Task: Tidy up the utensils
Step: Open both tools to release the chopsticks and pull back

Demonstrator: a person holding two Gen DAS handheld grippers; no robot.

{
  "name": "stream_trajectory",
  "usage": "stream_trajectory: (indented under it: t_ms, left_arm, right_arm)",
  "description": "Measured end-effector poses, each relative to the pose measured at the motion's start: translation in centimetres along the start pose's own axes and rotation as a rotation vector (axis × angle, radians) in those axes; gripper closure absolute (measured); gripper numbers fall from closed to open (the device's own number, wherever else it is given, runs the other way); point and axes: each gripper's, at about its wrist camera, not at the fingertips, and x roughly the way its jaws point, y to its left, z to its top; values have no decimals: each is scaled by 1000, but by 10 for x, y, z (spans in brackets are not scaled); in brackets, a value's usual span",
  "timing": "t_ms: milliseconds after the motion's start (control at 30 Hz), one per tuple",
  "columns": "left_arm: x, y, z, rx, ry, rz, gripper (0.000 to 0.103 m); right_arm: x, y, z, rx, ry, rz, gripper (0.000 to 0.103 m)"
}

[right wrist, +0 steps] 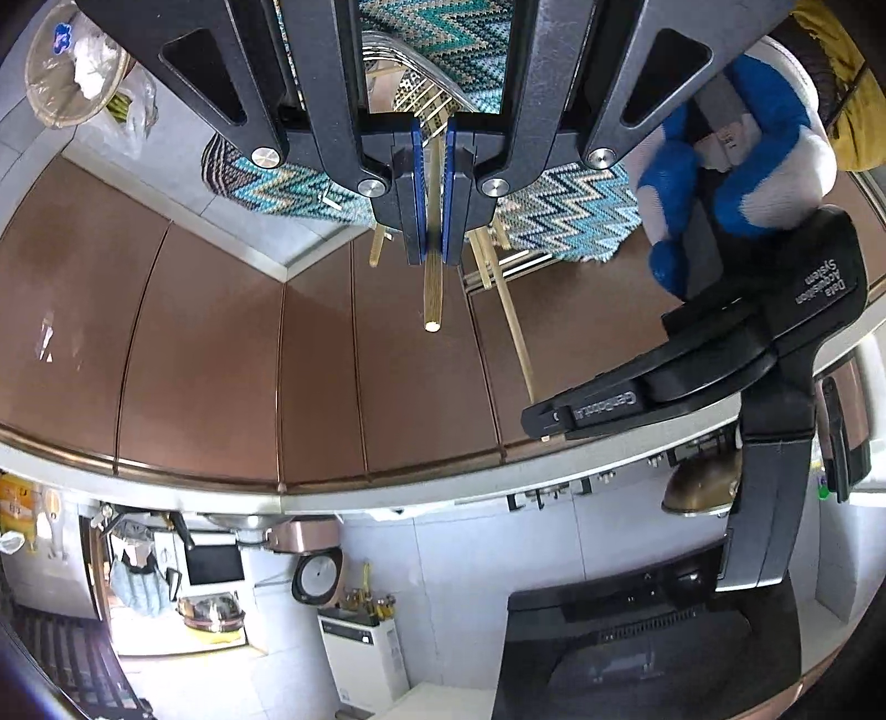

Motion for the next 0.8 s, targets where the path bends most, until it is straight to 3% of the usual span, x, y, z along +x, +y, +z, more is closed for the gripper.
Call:
stream_trajectory:
  t_ms: [200, 233, 333, 500, 800]
  left_arm:
    - [0, 9, -9, 4, 30, -1, 94]
    - [-2, 10, -8, 11, 32, -2, 91]
    - [-15, 11, -4, 24, 30, -3, 74]
    - [-42, 12, 7, 38, 15, 2, 66]
    - [-108, 12, 6, 134, 9, 54, 52]
  right_arm:
    - [9, -4, -10, 23, 40, -24, 97]
    - [7, -4, -11, 29, 40, -30, 94]
    - [-2, -4, -8, 42, 23, -53, 69]
    - [-24, 0, -1, 48, -15, -88, 64]
    - [-77, 23, 0, 40, -88, -150, 39]
